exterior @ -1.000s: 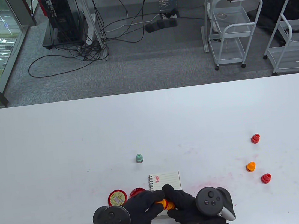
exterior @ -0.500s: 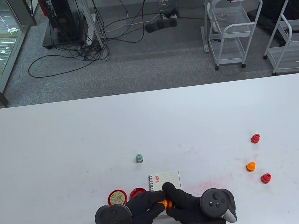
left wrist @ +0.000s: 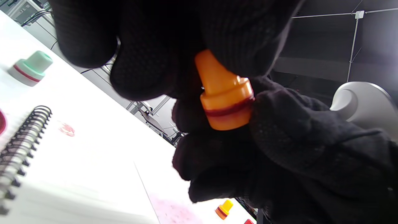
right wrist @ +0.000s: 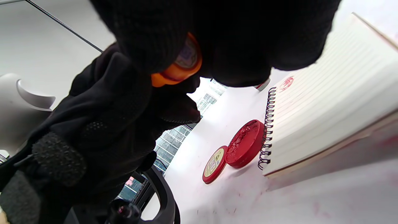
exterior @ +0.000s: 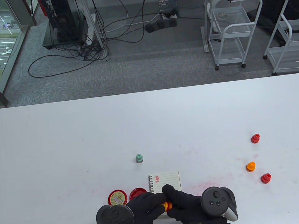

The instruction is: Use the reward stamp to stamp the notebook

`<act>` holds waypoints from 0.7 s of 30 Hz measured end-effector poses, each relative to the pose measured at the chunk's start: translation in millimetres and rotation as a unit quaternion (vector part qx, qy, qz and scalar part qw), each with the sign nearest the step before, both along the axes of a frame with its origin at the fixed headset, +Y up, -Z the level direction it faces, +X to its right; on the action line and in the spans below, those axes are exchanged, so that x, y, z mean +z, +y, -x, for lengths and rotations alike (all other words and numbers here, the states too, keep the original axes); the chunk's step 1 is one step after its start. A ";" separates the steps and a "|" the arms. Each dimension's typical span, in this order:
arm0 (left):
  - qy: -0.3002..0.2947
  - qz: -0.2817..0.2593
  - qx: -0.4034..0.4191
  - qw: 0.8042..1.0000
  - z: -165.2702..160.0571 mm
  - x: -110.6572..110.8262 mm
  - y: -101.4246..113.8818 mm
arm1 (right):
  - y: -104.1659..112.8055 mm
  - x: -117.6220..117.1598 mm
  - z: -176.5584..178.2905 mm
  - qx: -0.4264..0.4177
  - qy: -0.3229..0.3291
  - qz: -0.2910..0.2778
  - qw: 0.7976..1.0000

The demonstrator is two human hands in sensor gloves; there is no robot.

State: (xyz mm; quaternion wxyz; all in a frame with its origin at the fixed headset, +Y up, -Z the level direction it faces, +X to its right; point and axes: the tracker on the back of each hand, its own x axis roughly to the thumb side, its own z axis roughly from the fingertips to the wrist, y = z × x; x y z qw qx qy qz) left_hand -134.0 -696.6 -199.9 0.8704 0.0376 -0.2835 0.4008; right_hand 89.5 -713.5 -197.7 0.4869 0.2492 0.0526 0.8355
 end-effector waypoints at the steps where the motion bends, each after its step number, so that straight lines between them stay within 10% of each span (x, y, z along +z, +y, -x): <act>1: -0.003 0.003 0.001 1.000 -0.2 -0.1 -0.4 | 0.2 0.1 0.0 0.000 0.001 0.002 1.000; 21: 0.002 0.003 0.000 1.000 4.4 0.1 2.8 | 11.1 -0.2 -12.9 0.030 0.001 -0.028 0.999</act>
